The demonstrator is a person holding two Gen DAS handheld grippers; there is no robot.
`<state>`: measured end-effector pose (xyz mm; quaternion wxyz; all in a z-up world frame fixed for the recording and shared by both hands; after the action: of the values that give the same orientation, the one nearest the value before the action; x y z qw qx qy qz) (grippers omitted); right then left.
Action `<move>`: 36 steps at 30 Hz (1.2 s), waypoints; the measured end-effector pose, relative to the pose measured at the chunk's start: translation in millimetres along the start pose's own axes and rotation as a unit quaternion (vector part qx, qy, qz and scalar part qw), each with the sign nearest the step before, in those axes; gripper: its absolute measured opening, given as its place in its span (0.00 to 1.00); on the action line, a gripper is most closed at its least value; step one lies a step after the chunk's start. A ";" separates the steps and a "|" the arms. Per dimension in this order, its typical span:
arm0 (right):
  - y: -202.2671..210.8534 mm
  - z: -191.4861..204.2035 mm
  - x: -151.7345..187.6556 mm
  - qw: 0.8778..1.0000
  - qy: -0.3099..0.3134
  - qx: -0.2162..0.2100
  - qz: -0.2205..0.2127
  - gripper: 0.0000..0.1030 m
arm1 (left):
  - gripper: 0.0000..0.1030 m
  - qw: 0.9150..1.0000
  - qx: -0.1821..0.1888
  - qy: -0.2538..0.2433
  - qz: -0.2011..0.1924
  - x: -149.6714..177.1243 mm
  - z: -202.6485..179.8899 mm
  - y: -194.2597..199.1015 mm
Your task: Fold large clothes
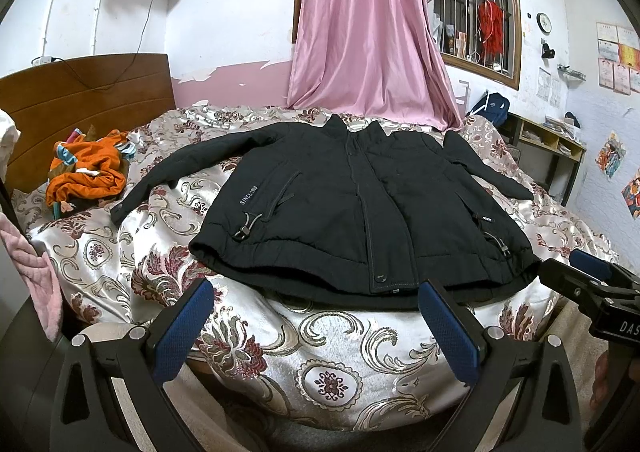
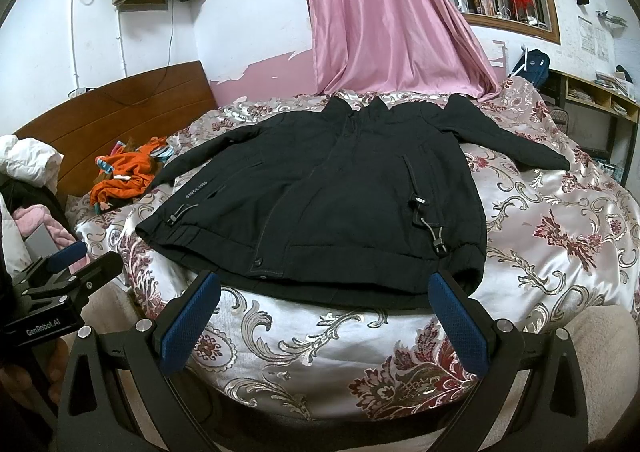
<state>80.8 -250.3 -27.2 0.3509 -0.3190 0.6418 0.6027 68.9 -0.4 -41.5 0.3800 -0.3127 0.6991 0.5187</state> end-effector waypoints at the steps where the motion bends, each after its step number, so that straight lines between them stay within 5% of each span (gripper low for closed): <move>1: -0.1 -0.1 0.0 1.000 0.000 0.000 0.000 0.99 | 1.00 1.000 0.000 0.000 0.000 -0.1 -0.2 -0.6; 30: -0.2 -1.1 0.4 1.000 -0.001 -0.001 0.001 0.99 | 1.00 1.000 0.000 0.000 0.001 0.2 0.3 -0.2; 36: -3.3 0.0 4.0 1.000 -0.005 0.002 0.014 0.99 | 1.00 0.999 0.013 0.022 0.045 -2.2 2.5 -17.6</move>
<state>81.3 -250.5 -32.3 0.3462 -0.3067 0.6457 0.6076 85.2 -2.5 -48.7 0.3449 -0.2877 0.7274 0.5189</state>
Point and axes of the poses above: each gripper's, at about its wrist camera, not at the fingertips, and y roughly against the way its jaws point, z to its left, x to its underside, the point moved 8 cm from there along -y, roughly the way its jaws point, and after that the axes turned 15 degrees about x, right-handed, at the moved point
